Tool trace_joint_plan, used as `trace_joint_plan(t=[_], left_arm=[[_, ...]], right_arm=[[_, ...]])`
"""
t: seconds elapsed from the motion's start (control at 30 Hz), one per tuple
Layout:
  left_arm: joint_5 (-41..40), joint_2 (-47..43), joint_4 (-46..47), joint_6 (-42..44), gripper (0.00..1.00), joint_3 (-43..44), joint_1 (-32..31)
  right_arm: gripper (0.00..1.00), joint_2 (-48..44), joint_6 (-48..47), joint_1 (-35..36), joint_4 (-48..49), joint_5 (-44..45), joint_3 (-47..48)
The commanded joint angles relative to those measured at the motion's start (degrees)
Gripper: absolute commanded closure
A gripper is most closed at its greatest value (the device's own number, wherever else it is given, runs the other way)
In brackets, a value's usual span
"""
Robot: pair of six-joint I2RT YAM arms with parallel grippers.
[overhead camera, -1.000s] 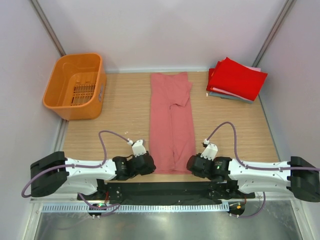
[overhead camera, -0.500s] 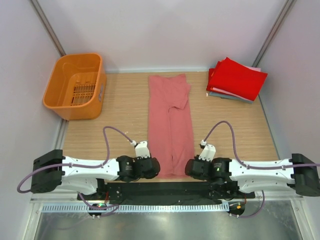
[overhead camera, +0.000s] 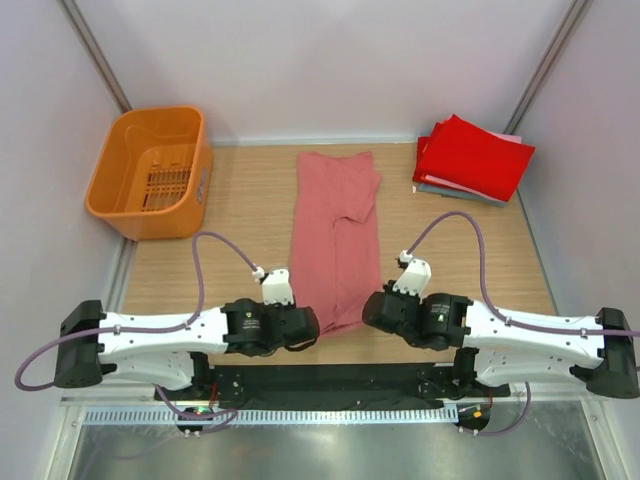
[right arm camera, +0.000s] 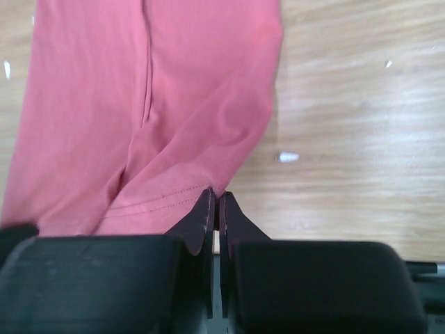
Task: Fold and stack the t-shirts
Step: Fold the tshirt
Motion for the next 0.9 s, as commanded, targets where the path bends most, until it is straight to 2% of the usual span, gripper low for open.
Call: trace_joint_plan(t=[0.0, 0.27, 0.67, 0.87], left_arm=[[-4.4, -2.2, -5.8, 2.5, 0.99, 3.6, 1.7], [1.3, -0.8, -0.4, 16.4, 0.99, 7.4, 13.6], [13.6, 12.7, 4.2, 31.2, 0.98, 19.3, 31.3], [17.6, 21.0, 4.3, 35.4, 0.98, 26.6, 36.6]], right_arm=[[0.99, -0.3, -9.7, -5.6, 3.1, 2.0, 2.0], [0.99, 2.0, -19.0, -14.7, 7.4, -2.1, 6.2], [0.99, 10.8, -32.7, -28.5, 13.7, -8.0, 14.6], [0.99, 16.5, -37.1, -34.1, 15.7, -10.1, 19.1]])
